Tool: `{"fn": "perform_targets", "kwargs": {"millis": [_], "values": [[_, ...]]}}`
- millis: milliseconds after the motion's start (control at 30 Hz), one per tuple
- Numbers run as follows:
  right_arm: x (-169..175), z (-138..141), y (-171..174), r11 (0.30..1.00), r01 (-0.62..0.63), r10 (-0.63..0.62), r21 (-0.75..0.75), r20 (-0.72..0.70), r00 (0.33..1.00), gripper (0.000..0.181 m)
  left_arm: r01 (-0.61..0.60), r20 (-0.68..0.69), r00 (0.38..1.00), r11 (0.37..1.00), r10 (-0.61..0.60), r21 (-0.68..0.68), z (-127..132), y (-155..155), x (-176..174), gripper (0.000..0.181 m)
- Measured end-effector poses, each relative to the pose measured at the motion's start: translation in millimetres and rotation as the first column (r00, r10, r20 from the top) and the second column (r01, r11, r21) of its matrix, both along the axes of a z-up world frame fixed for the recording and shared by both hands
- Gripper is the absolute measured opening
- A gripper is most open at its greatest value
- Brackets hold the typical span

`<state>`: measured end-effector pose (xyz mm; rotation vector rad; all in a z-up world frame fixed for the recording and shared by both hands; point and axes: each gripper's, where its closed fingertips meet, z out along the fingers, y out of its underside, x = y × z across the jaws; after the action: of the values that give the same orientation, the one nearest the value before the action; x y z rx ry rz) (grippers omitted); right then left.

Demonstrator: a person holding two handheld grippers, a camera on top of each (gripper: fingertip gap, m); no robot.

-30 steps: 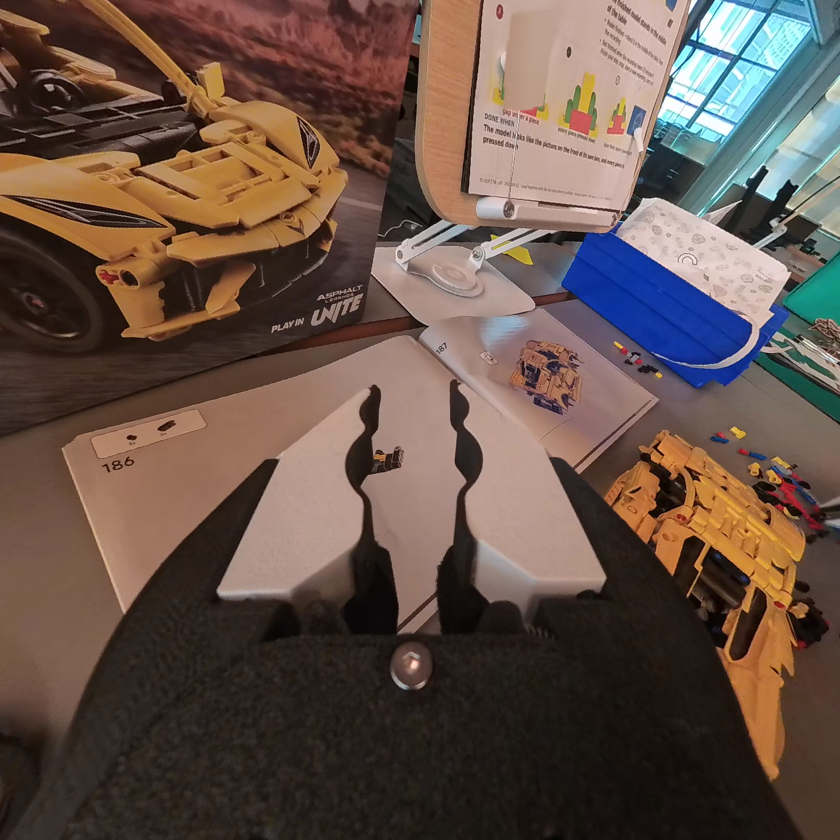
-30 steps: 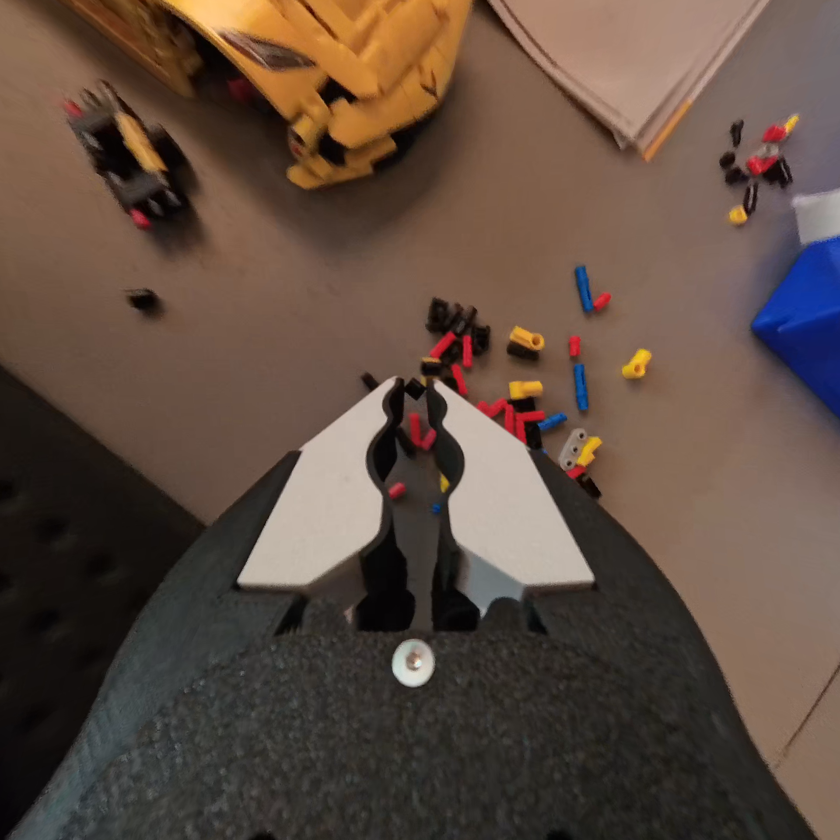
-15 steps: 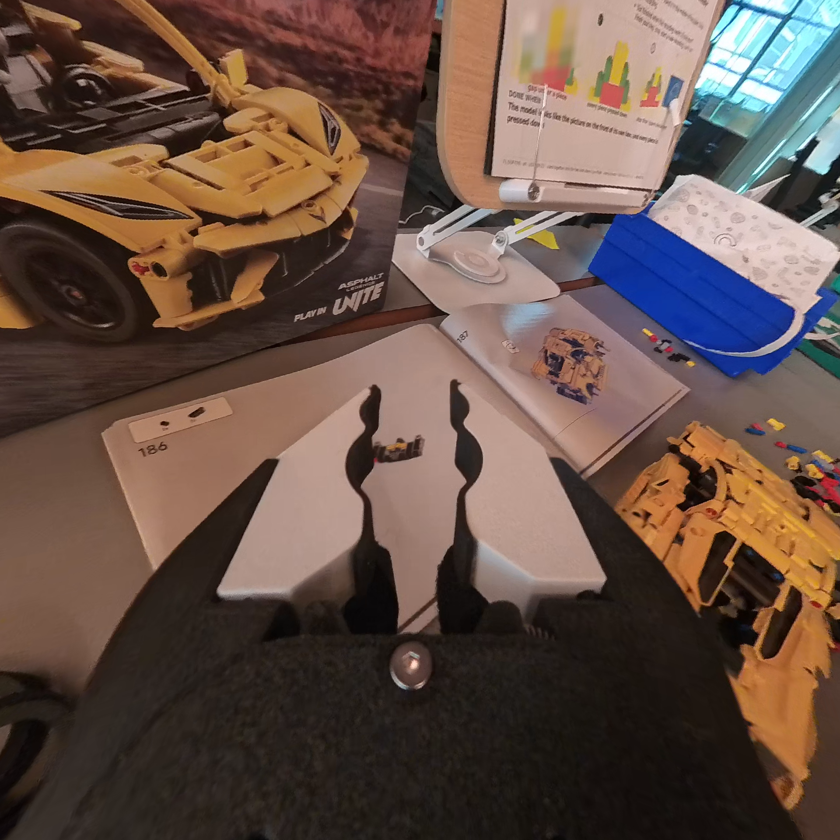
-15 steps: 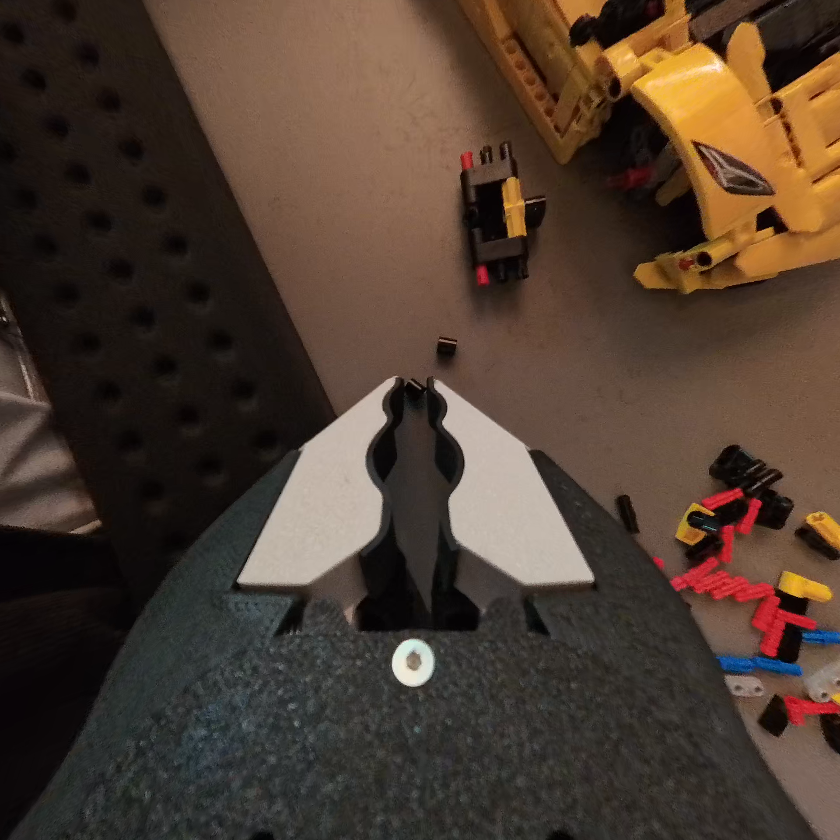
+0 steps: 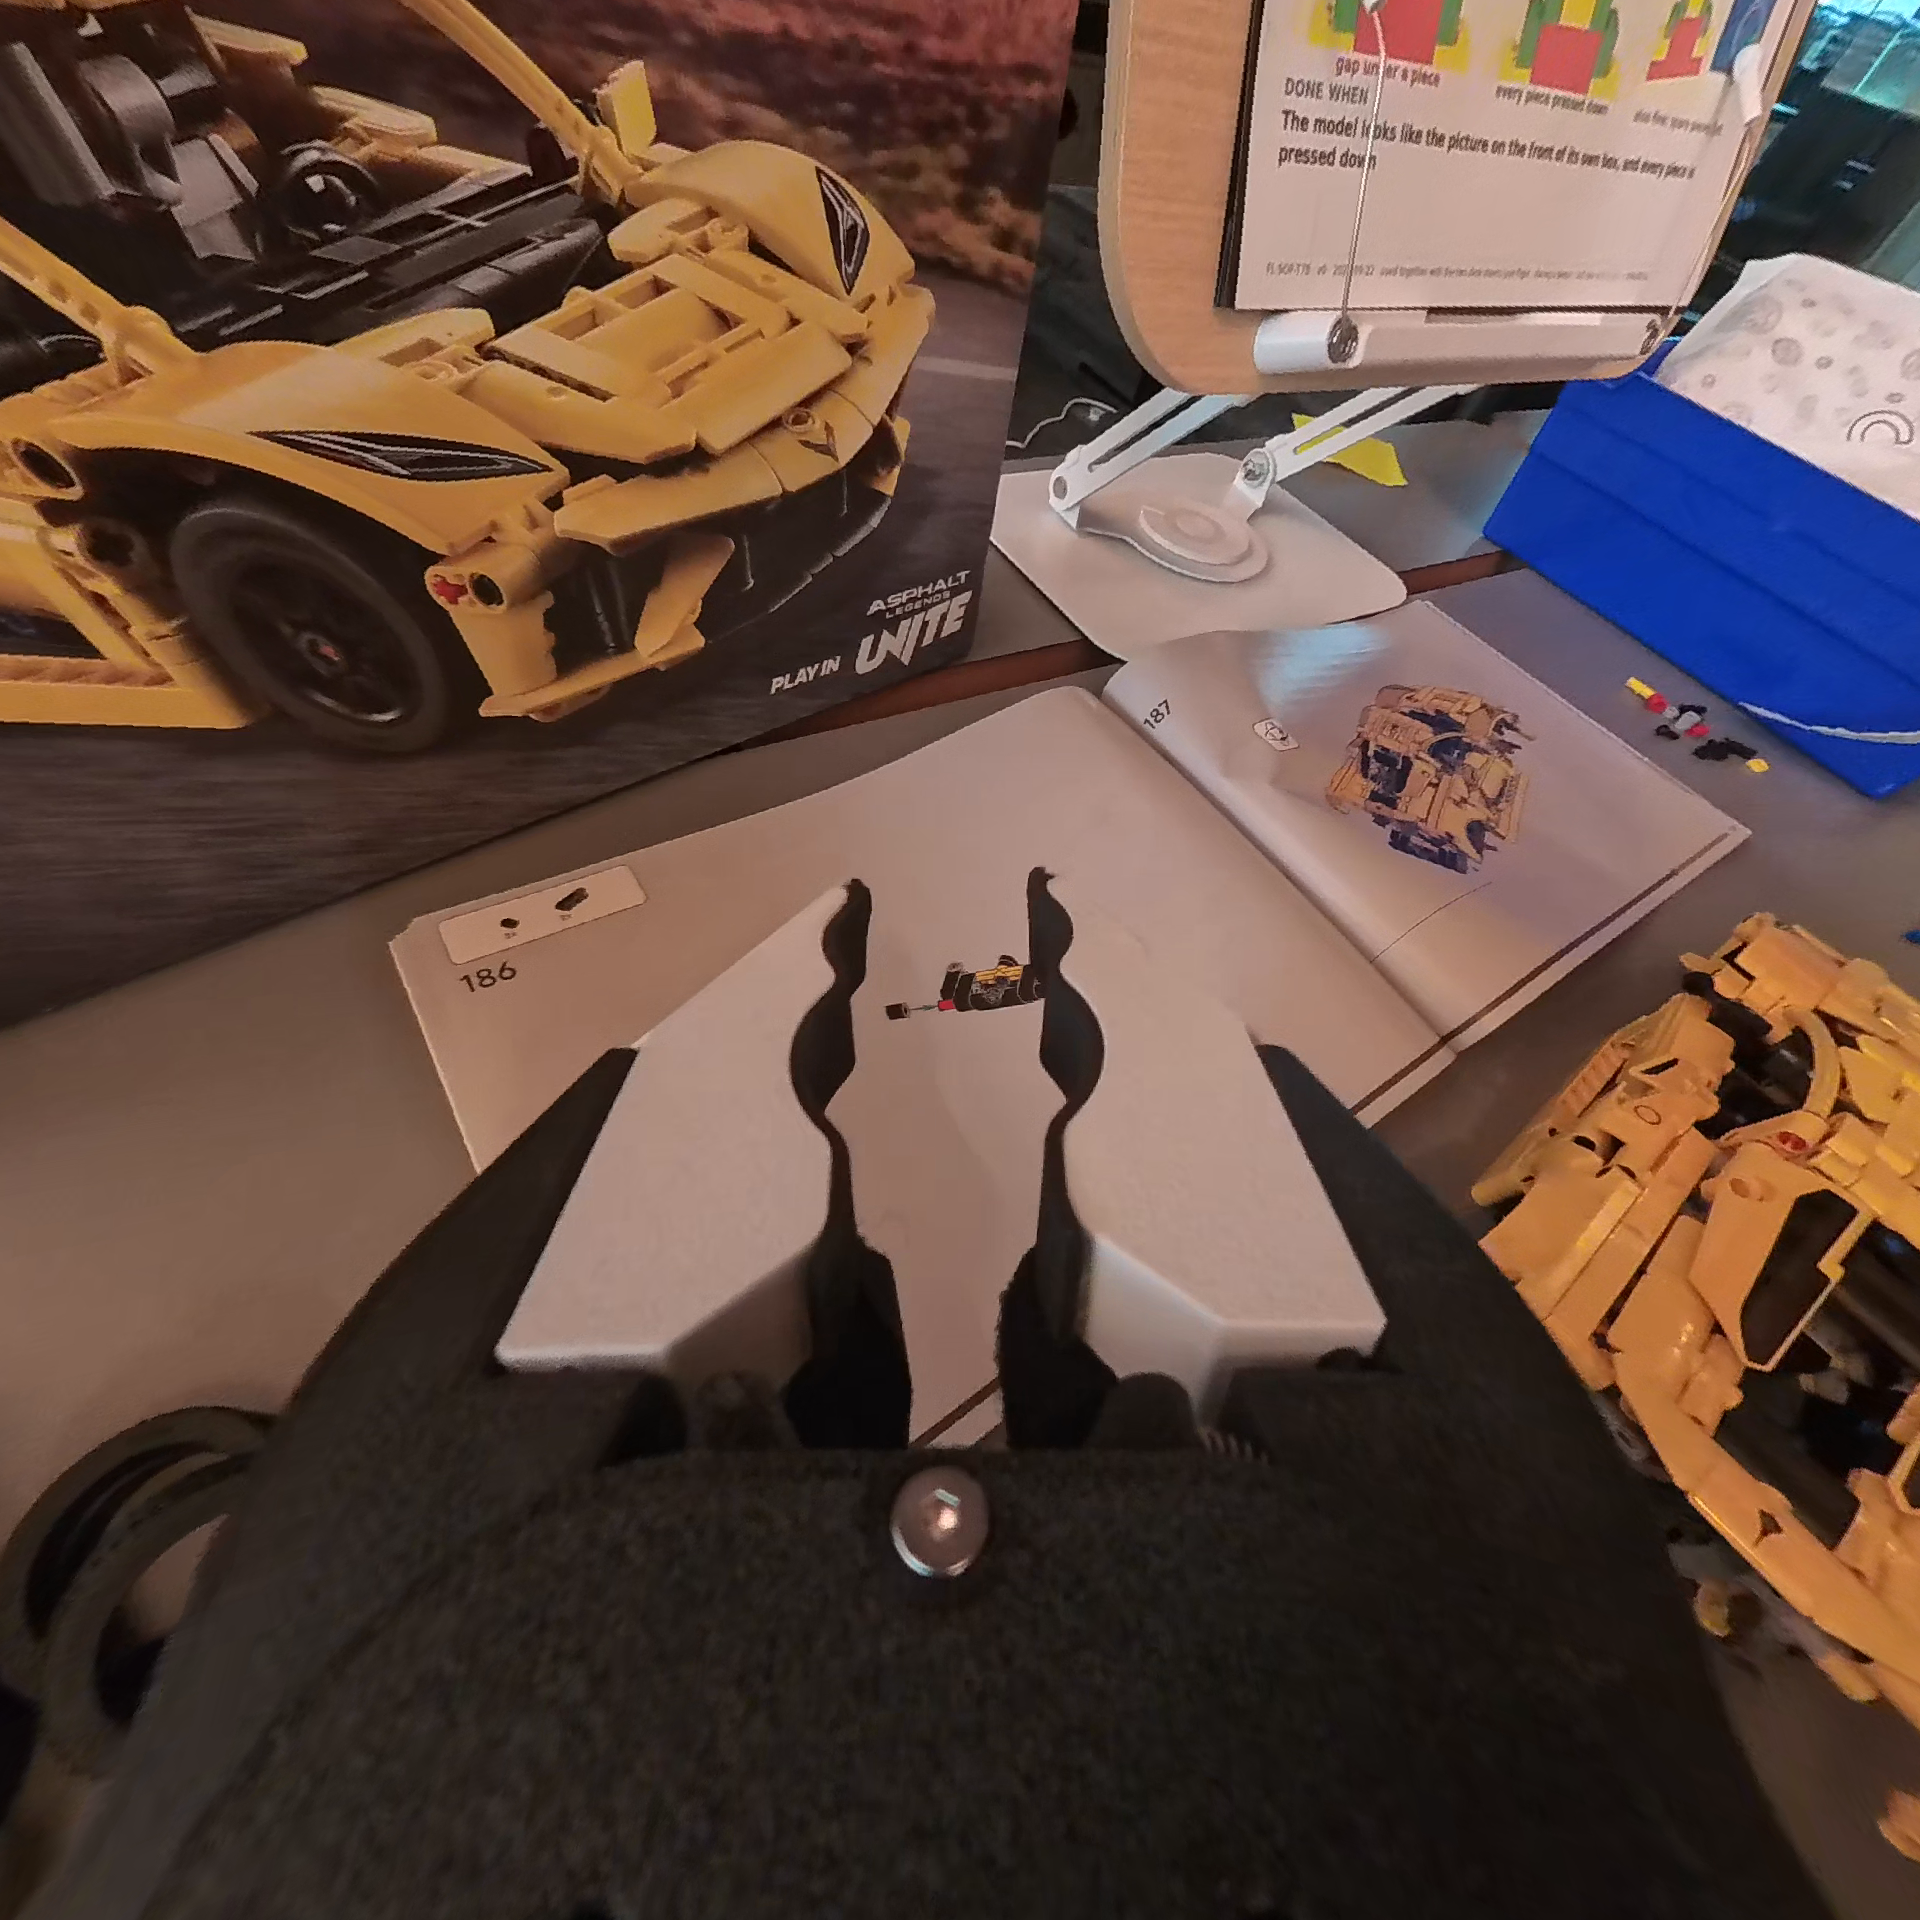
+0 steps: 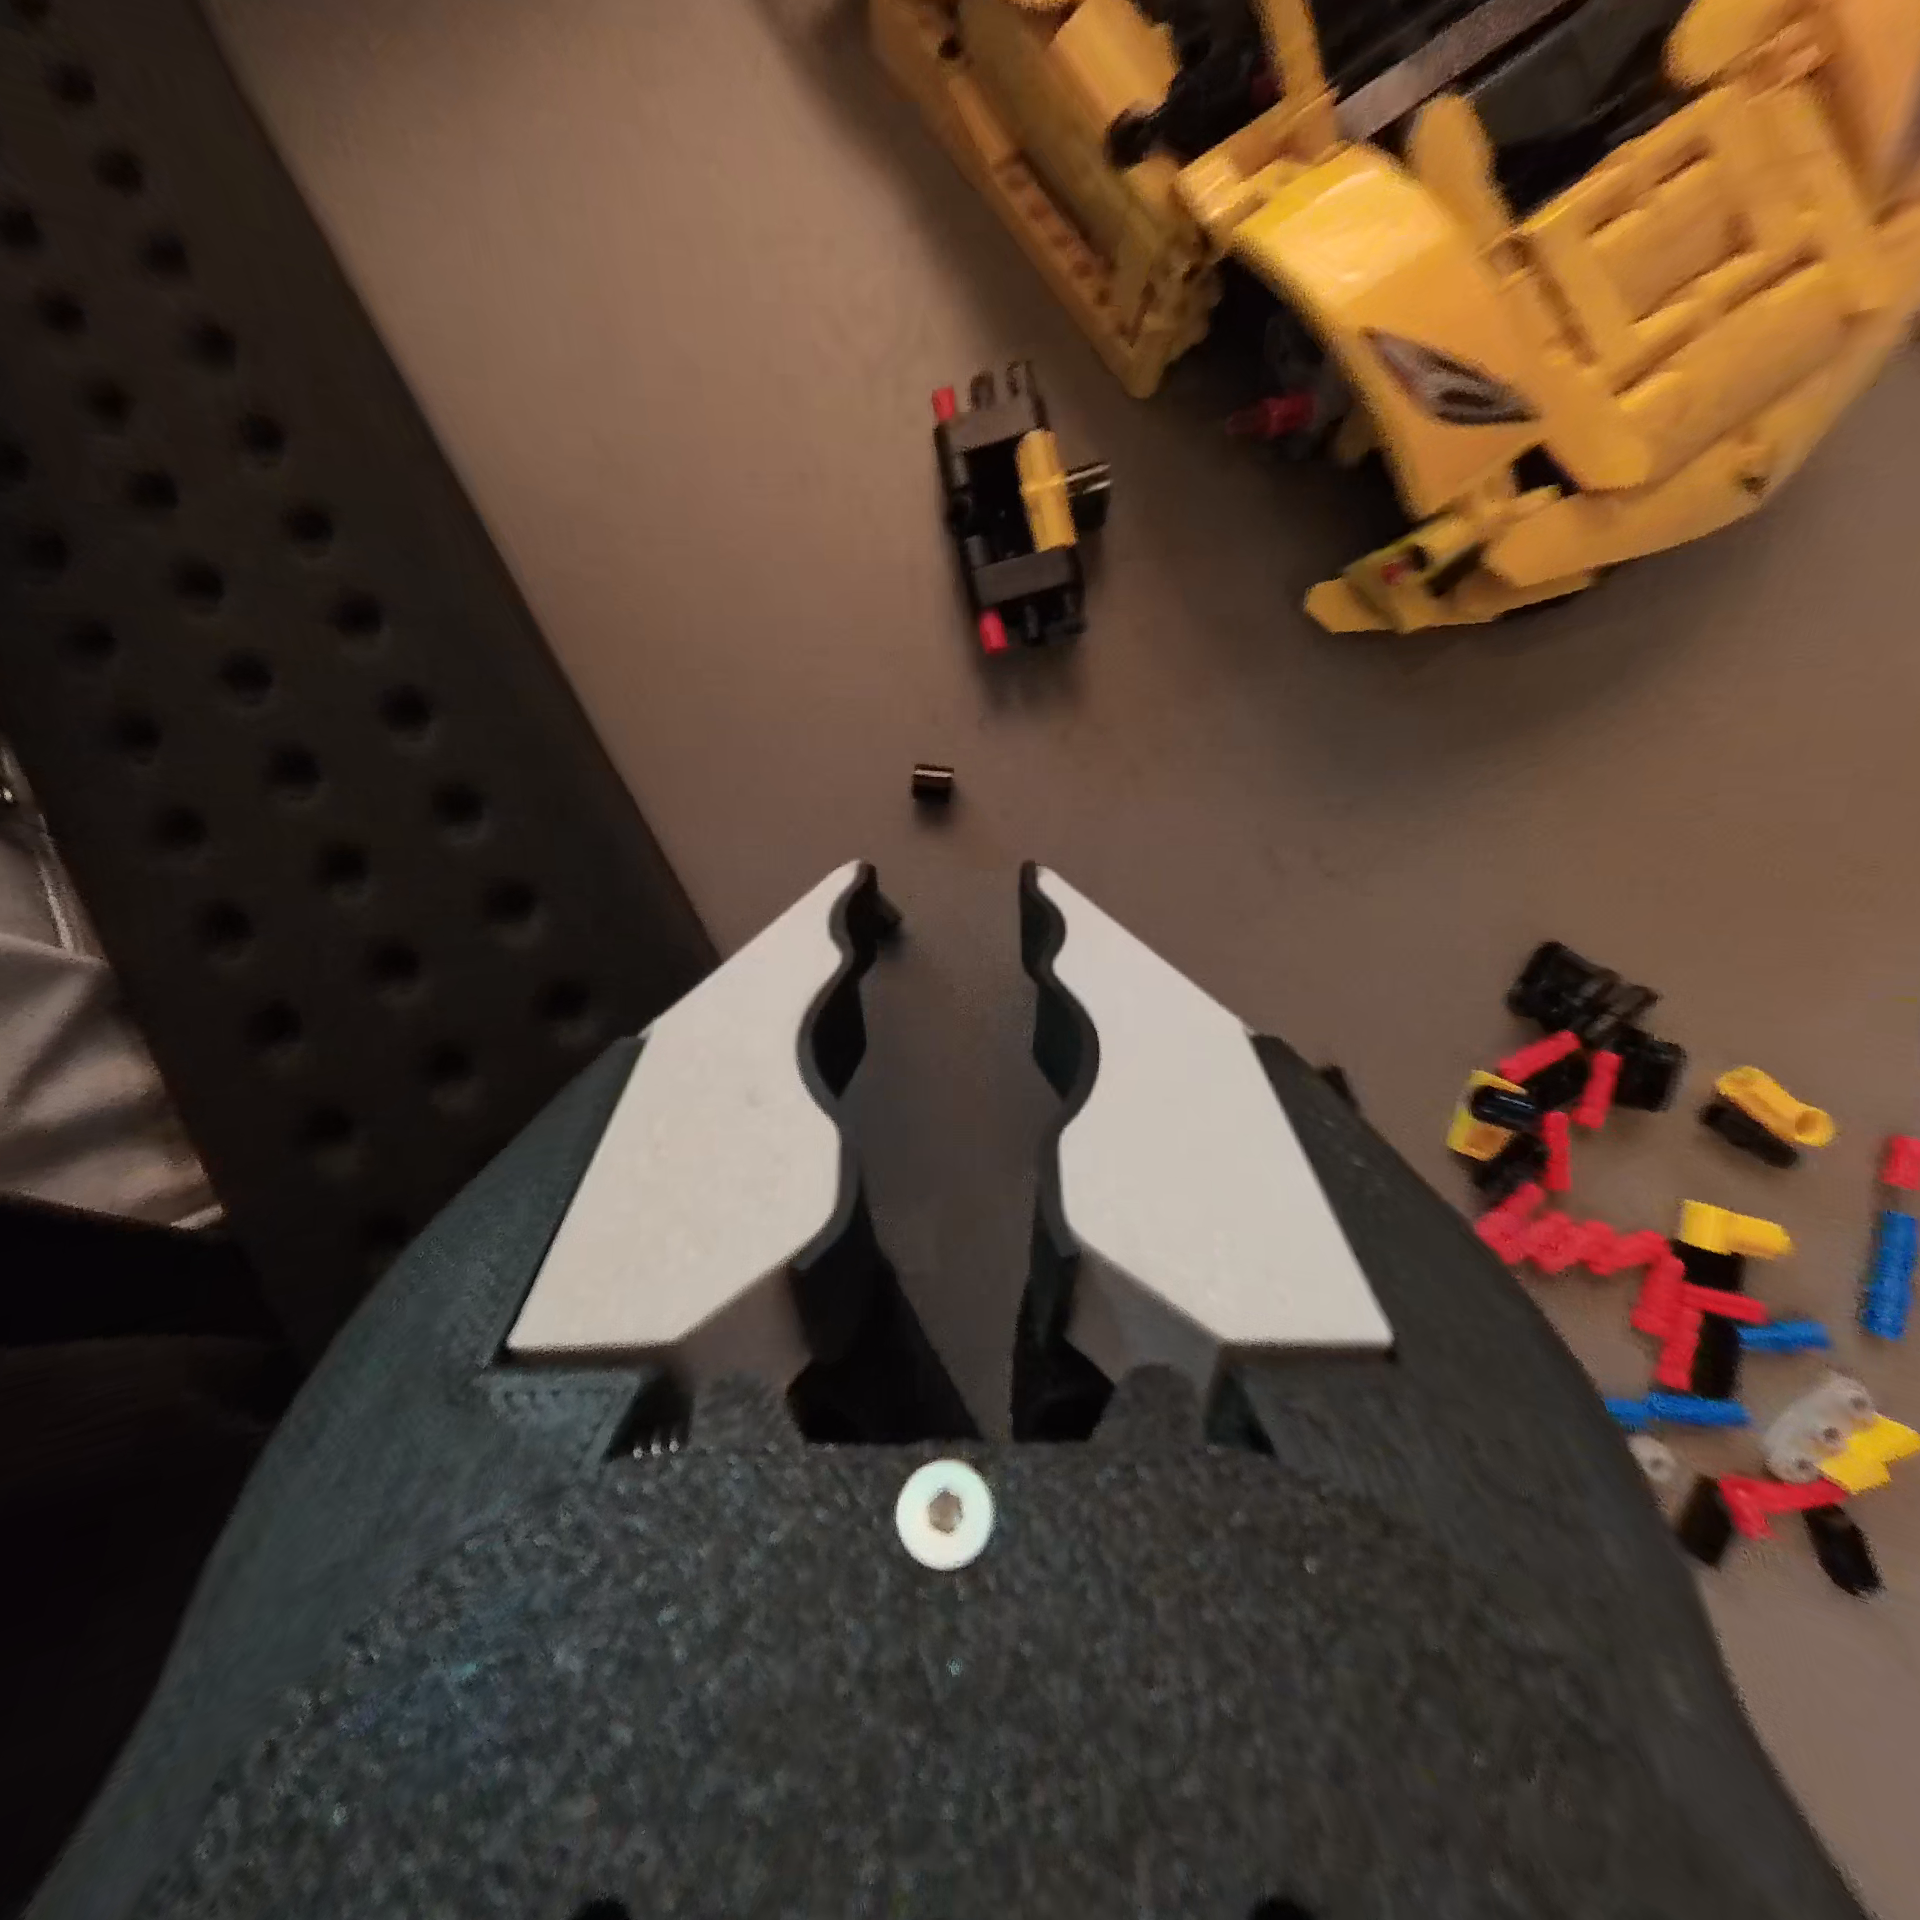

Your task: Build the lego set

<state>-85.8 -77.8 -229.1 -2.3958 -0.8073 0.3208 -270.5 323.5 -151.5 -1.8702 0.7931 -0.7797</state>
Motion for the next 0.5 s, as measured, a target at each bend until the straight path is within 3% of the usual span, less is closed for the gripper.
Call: {"fn": "perform_targets", "kwargs": {"millis": [167, 333, 500], "values": [[48.6, 29.4, 16.9, 0.976, 0.183, -0.179, 0.118, -0.042, 0.983, 0.034, -0.003, -0.005, 1.000, 1.000, 0.003, -0.004, -1.0, 0.2, -0.5, 0.030], [106.9, 35.4, 17.3, 0.918, 0.353, -0.349, 0.183, -0.054, 0.936, 0.034, 0.003, -0.015, 1.000, 1.000, -0.003, -0.007, -3.6, -0.5, 1.2, 0.031], [106.0, 40.3, 24.6, 0.891, 0.421, -0.381, 0.166, -0.228, 0.896, 0.037, -0.019, -0.044, 0.999, 1.000, 0.019, 0.007, 7.4, 1.0, -15.8, 0.030]]}}
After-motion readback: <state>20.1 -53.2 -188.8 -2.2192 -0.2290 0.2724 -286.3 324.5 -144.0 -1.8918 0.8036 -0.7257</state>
